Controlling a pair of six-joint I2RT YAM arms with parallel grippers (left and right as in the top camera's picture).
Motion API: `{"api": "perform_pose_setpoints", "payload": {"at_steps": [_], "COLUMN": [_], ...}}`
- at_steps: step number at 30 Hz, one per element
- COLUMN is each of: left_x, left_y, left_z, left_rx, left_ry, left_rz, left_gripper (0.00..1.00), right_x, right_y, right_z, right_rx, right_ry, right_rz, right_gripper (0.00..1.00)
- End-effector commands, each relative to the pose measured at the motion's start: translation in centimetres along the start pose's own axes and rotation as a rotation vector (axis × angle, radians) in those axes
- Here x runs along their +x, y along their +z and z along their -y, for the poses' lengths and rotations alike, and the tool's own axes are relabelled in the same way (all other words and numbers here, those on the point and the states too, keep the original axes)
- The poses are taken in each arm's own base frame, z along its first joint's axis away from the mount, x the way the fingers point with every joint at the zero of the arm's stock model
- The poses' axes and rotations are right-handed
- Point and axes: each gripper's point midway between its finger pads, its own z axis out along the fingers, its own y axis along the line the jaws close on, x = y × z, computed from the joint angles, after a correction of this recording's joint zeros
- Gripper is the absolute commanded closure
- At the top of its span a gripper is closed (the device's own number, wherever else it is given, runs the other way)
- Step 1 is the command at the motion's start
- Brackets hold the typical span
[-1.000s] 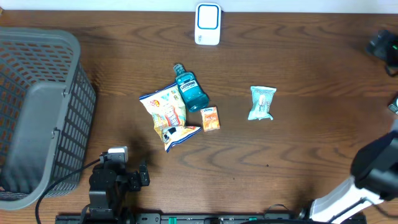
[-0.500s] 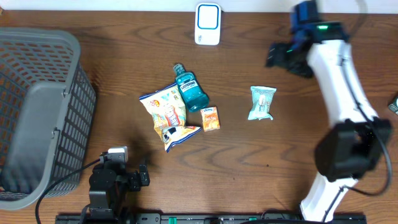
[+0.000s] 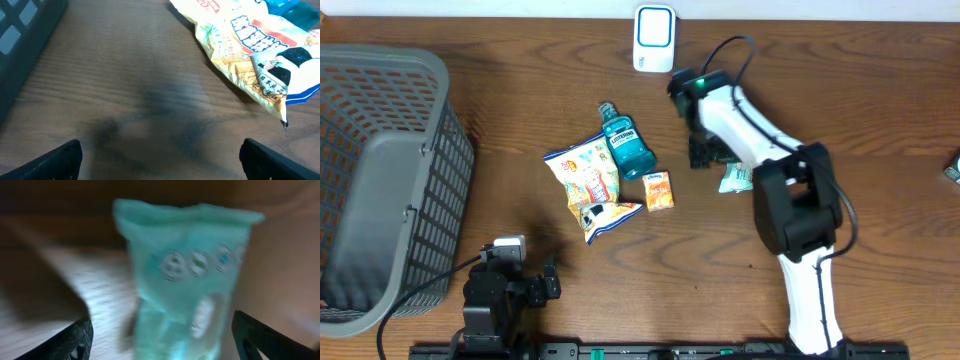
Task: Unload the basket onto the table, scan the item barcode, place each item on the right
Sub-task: 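Bring the right gripper back and grasp the mint-green wipes pack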
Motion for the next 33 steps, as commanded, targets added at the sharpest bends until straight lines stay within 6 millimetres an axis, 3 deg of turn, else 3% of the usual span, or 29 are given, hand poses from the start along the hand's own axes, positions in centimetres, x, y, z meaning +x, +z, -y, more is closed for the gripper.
{"api": "perform_pose_setpoints", "payload": {"at_steps": [1,5,9,15,19,21,23,24,28,33], "left_x": [0.7,0.7,0.7,0.7,0.7,0.7,0.7,0.7,0.7,0.7], "left_y": [0.1,0.1,0.1,0.1,0.1,0.1,0.1,0.1,0.1,0.1], "left_z": [-0.2,-0.2,-0.2,-0.2,-0.2,-0.2,-0.2,-0.2,-0.2,-0.2], "left_rx": [-0.013,-0.013,-0.012,-0.013,-0.013,-0.013,-0.013,-0.013,-0.013,-0.013], "left_ry": [0.011,0.011,0.011,0.011,0.011,0.011,0.011,0.011,0.011,0.011], "left_rz": [-0.023,-0.023,-0.023,-0.023,-0.023,-0.023,-0.023,-0.023,-0.023,-0.023], "left_gripper": [0.02,0.02,0.02,0.02,0.02,0.02,0.02,0.02,0.03,0.02], "right_x": [-0.5,-0.2,0.0,1.3,2.2,2.5,2.8,3.0,3.4,3.7], "right_y": [1.1,1.7,2.6,6.0,7.6,7.9,8.1,8.2,7.2,1.0], "right_z": [2.2,2.4,2.7,2.6,2.4,2.3,1.7,1.1,-2.5,-7.6], "right_rx": [0.167,0.181,0.186,0.19,0.195,0.193,0.159,0.122,-0.1,-0.538], "right_ry": [0.035,0.027,0.031,-0.035,-0.109,-0.114,-0.122,-0.14,-0.254,-0.476], "right_rz": [0.039,0.014,-0.001,-0.033,-0.043,-0.047,-0.062,-0.076,-0.129,-0.153], "right_gripper": [0.18,0.22,0.33,0.51,0.79,0.83,0.98,0.99,0.99,0.99]}}
